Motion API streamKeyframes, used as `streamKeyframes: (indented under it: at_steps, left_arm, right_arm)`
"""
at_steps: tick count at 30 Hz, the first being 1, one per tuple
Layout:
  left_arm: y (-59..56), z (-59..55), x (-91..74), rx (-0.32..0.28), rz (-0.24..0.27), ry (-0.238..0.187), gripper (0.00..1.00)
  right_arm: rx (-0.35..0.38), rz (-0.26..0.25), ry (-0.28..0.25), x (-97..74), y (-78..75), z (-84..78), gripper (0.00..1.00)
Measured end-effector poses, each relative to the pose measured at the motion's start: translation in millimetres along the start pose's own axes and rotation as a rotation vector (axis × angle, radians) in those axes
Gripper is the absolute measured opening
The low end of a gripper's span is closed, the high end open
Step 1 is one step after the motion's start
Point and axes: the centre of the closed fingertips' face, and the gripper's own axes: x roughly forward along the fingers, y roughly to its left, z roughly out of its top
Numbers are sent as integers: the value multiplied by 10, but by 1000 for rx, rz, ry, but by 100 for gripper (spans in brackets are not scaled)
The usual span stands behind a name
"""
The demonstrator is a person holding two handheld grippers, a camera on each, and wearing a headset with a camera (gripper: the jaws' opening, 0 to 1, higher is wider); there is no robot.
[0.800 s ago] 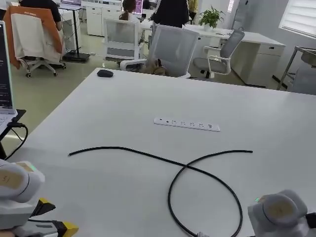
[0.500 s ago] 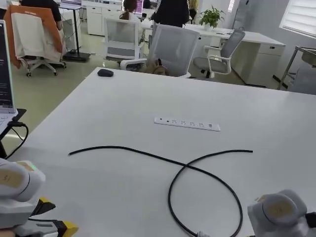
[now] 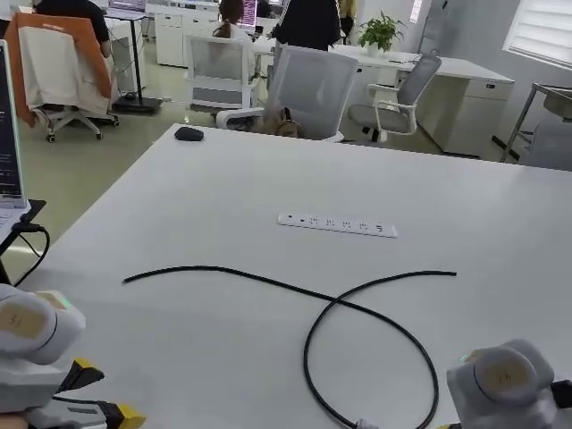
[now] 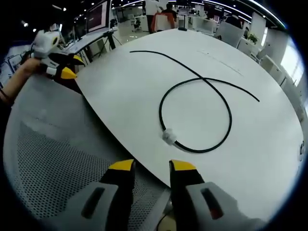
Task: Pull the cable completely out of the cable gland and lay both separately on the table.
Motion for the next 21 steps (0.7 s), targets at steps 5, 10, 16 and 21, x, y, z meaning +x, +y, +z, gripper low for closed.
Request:
streamKeyframes:
  at_steps: [5, 10, 16, 21]
  left_arm:
    - [-156, 220, -37, 115, -21, 3, 46]
    - [-507, 618, 99, 206, -107, -68, 44]
    - [-907, 787, 308, 324, -200, -57, 41]
    - [-1160, 903, 505, 402, -261, -60, 38]
  right_arm:
    - [5, -3, -12, -12, -3, 21, 29]
    - [-21, -27, -20, -38, -28, 56, 29]
    - [-91, -72, -62, -163, -39, 184, 29]
    - [-105, -83, -64, -237, -6, 160, 28]
